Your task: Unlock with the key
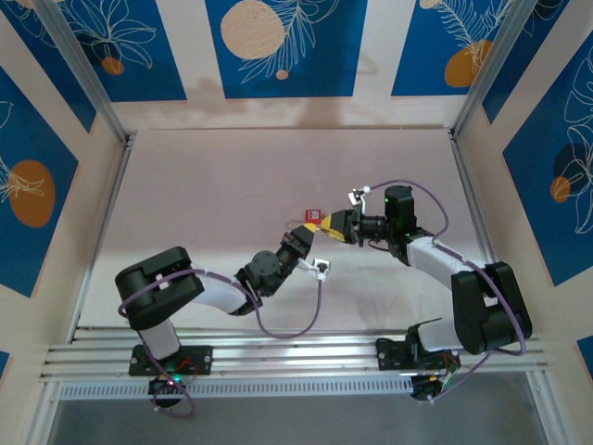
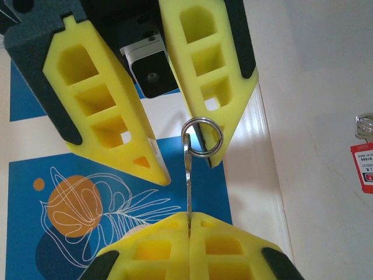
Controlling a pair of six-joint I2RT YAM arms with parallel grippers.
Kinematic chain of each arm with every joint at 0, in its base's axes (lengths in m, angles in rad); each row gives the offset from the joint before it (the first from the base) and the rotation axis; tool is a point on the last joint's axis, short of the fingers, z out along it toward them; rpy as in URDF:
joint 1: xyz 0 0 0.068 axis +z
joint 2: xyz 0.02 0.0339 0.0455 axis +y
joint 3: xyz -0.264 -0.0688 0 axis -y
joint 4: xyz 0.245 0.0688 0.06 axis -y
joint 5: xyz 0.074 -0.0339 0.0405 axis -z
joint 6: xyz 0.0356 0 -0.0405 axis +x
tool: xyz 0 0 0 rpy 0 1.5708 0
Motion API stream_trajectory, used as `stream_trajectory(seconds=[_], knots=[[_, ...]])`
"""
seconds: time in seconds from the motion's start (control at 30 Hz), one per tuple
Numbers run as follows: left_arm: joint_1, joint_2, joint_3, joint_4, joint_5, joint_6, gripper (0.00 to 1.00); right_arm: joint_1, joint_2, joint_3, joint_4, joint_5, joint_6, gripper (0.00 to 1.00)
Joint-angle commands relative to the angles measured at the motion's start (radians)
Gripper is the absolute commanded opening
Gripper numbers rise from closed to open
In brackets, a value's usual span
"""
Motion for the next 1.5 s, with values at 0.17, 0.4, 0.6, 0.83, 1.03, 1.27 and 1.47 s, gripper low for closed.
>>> stream_trajectory(seconds=[0.17,0.4,0.6,0.83,1.03,1.27,1.47], knots=[[-0.006,0.009,-0.004,0.01,-0.005,0.015,0.0,0.007,0.012,-0.014,0.023,-0.038,0.013,0.28],[-0.002,0.006,-0.004,0.01,-0.006,0.017,0.0,0.007,0.018,-0.024,0.013,-0.052,-0.005,0.25],[0.002,0.009,-0.002,0.013,-0.008,0.02,0.0,0.007,0.032,-0.039,0.05,-0.071,0.017,0.22],[0.003,0.014,-0.001,0.014,-0.007,0.02,0.0,0.008,0.022,-0.039,0.069,-0.072,0.038,0.11],[0.003,0.018,0.0,0.013,-0.008,0.021,0.0,0.005,0.015,-0.038,0.098,-0.071,0.068,0.03],[0.003,0.03,0.001,0.03,-0.011,0.014,0.0,-0.008,-0.037,-0.029,0.08,-0.05,0.08,0.0],[0.003,0.025,0.0,0.039,-0.019,-0.027,0.44,-0.036,-0.077,0.001,-0.03,-0.034,0.007,0.0]])
